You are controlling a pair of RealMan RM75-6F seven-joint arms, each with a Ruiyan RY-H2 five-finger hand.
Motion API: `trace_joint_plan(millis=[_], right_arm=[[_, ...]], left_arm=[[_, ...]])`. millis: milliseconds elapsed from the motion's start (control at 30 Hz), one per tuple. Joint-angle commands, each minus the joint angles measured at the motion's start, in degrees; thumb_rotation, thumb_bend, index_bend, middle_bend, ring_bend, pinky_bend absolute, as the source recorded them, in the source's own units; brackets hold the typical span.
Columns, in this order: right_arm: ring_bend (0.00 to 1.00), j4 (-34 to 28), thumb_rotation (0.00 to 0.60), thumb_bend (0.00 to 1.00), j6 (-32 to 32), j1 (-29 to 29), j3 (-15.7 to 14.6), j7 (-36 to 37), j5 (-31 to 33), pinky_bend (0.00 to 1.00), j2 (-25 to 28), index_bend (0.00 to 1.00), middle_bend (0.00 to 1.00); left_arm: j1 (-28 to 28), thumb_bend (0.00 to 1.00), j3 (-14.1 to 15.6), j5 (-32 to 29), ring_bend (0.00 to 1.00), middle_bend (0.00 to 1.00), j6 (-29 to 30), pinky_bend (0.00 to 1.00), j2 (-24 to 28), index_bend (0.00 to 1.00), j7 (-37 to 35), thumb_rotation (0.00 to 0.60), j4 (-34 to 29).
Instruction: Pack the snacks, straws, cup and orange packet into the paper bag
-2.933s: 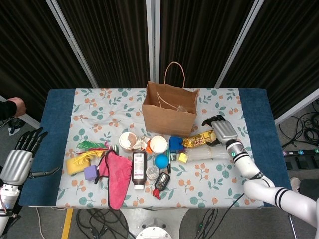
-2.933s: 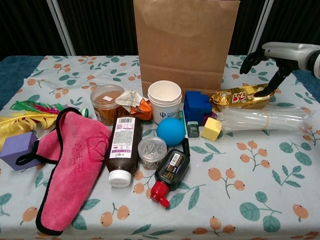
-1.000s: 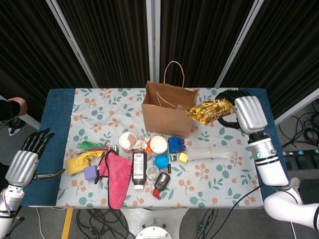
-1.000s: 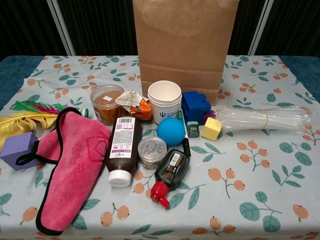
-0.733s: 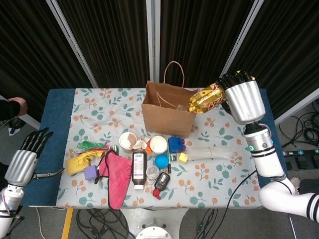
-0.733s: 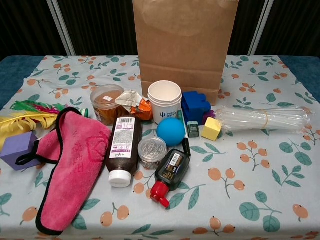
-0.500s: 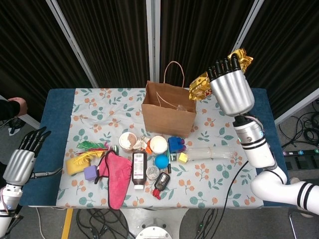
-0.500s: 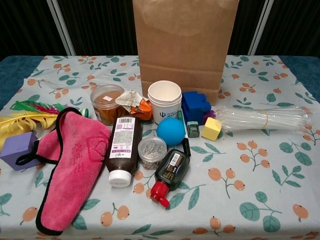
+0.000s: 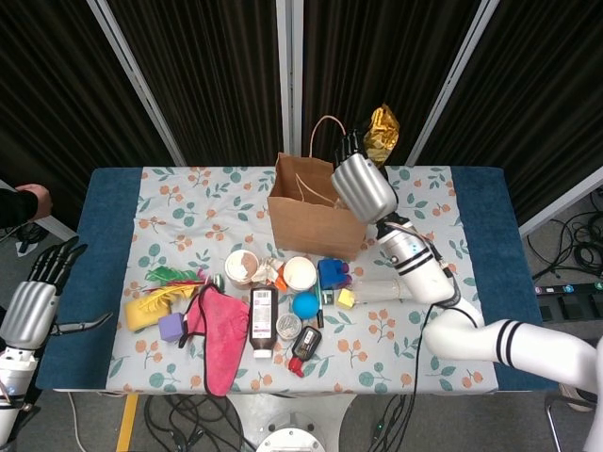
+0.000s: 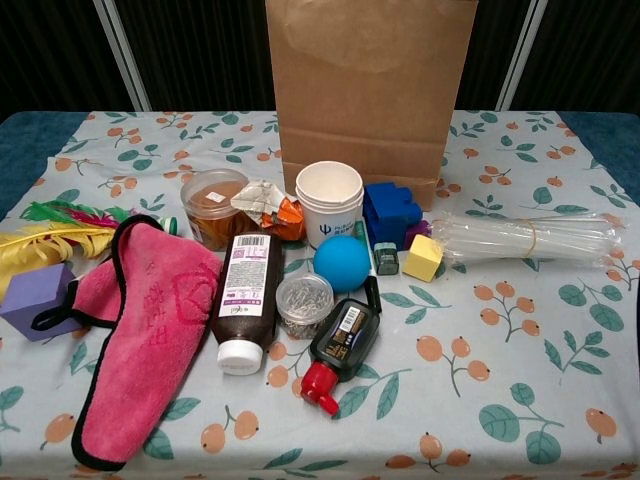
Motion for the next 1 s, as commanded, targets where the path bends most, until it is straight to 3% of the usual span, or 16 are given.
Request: trace_joint_plan(millis=[33, 200, 367, 500, 800, 1000], right_arm=[[0.38, 2.59, 0.6, 0.28, -0.41, 1.68, -1.07, -1.04, 1.79, 0.28, -2.64, 0.63, 0.49], [0.33, 2.81, 0.6, 0.22, 0.07, 2.59, -1.54, -1.67, 3.34, 0.21, -3.48, 0.57, 0.45], [0.17, 0.14, 0.6, 0.07, 0.89, 3.01, -2.06, -3.71, 6.16, 0.05, -2.43, 0.32, 0.33], [0.11, -1.71, 0.6, 0.02, 2.03, 3.13, -2.21, -3.16, 6.67, 0.01, -1.62, 0.18, 0.28], [0.1, -5.7, 0.6, 0.02, 5.94, 2.15, -1.96, 1.98, 3.82, 0.0, 1.09, 0.15, 0.27], [0.14, -18.33, 0.6, 0.0, 16.3, -5.91, 2.43, 18.1, 2.3, 0.01, 7.24, 0.21, 0.29]], left_arm=[[0.1, 0.0, -0.36, -0.46, 0.03, 0.04, 0.19, 0.07, 0.22, 0.06, -0.99, 0.219, 0.47], [0.09, 0.0, -0.53, -0.54, 0.03, 0.04, 0.28, 0.07, -0.05, 0.06, -1.96, 0.217, 1.17], [0.01, 0.0, -0.54, -0.26, 0.03, 0.04, 0.42, 0.07, -0.44, 0.06, -2.12, 0.217, 1.53], [-0.05, 0.0, -0.56, -0.12, 0.03, 0.04, 0.43, 0.07, -0.38, 0.06, -1.89, 0.217, 1.3], [0.1, 0.0, -0.47, 0.28, 0.03, 0.04, 0.84, 0.07, 0.1, 0.06, -0.84, 0.216, 0.1], [-0.01, 0.0, -0.43, 0.76, 0.03, 0.04, 0.96, 0.07, 0.51, 0.06, -0.22, 0.215, -0.87]])
